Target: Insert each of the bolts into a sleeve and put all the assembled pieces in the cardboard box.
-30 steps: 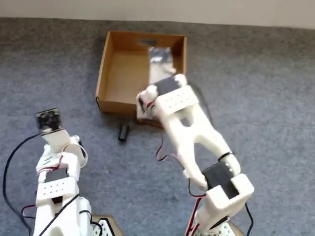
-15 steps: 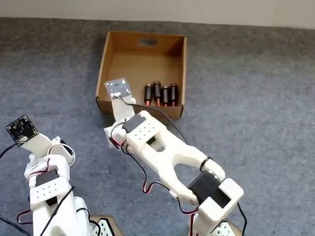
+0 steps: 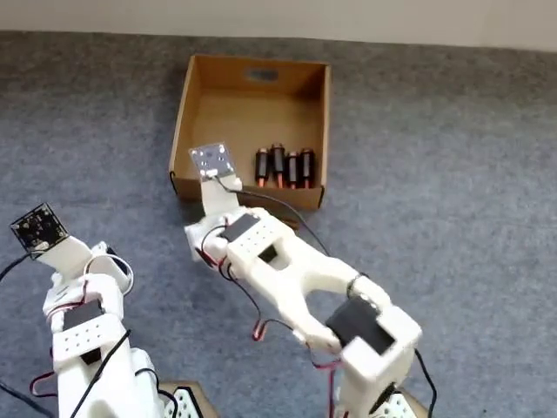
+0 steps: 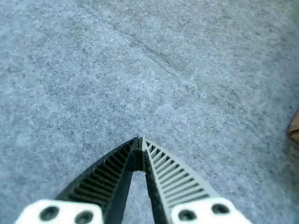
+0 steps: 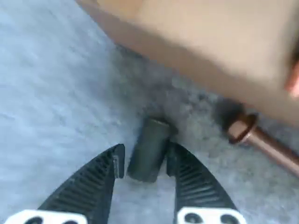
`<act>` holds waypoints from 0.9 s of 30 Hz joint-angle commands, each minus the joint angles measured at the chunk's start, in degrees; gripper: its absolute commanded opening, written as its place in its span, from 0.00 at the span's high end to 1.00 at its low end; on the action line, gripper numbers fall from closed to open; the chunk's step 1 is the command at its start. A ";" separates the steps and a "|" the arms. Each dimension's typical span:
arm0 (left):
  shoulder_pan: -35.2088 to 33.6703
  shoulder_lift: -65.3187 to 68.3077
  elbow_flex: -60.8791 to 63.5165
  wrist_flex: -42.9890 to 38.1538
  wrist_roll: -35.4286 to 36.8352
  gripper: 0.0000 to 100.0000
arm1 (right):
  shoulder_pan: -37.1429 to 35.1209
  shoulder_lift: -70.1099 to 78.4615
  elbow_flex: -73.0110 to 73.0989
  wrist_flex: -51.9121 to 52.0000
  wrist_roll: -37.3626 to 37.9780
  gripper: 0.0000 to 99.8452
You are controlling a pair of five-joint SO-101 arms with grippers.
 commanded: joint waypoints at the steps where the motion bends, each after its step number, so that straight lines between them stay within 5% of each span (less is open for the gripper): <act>1: -0.22 0.04 -2.77 -1.05 0.35 0.98 | 1.71 4.53 -4.70 -0.57 -0.44 0.86; 5: -0.13 0.04 -2.77 -1.05 0.35 0.98 | 1.71 7.43 -7.69 2.24 -0.35 0.88; 8: -0.13 0.04 -2.77 -1.05 0.35 0.98 | 1.63 6.37 -9.98 7.08 -0.18 0.99; 17: -0.04 0.04 -2.77 -1.05 0.35 0.98 | 4.00 -10.15 -11.30 25.01 4.84 0.99; 27: 2.07 0.04 -2.68 -1.05 0.09 0.98 | 28.09 -16.57 -11.21 43.91 15.12 0.99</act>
